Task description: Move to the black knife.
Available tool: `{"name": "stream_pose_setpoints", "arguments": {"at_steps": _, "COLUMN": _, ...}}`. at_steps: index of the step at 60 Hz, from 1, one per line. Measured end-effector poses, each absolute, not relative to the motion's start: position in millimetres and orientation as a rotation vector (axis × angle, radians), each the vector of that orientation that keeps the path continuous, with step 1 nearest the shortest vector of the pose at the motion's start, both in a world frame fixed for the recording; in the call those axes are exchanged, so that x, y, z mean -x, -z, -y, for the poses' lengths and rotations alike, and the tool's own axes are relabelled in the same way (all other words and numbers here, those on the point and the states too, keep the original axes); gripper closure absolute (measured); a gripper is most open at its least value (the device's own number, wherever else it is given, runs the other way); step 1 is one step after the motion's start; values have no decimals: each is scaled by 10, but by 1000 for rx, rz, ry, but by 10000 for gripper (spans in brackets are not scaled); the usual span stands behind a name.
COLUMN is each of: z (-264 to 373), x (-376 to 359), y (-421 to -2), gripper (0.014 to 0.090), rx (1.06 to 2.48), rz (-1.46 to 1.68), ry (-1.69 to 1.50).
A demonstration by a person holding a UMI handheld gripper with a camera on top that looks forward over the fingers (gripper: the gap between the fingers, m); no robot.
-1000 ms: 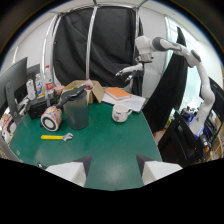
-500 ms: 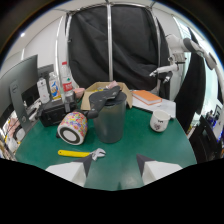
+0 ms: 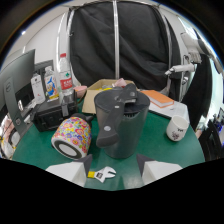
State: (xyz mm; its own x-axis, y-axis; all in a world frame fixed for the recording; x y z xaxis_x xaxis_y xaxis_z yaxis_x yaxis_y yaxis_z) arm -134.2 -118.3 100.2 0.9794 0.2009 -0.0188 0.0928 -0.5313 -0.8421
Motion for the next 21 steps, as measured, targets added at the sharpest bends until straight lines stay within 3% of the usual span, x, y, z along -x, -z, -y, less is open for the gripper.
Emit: {"name": "stream_pose_setpoints", "arguments": {"at_steps": 21, "z": 1170, "x": 1388, "y": -986, "gripper": 198, "rx": 2140, "rz": 220, "ry": -139}}
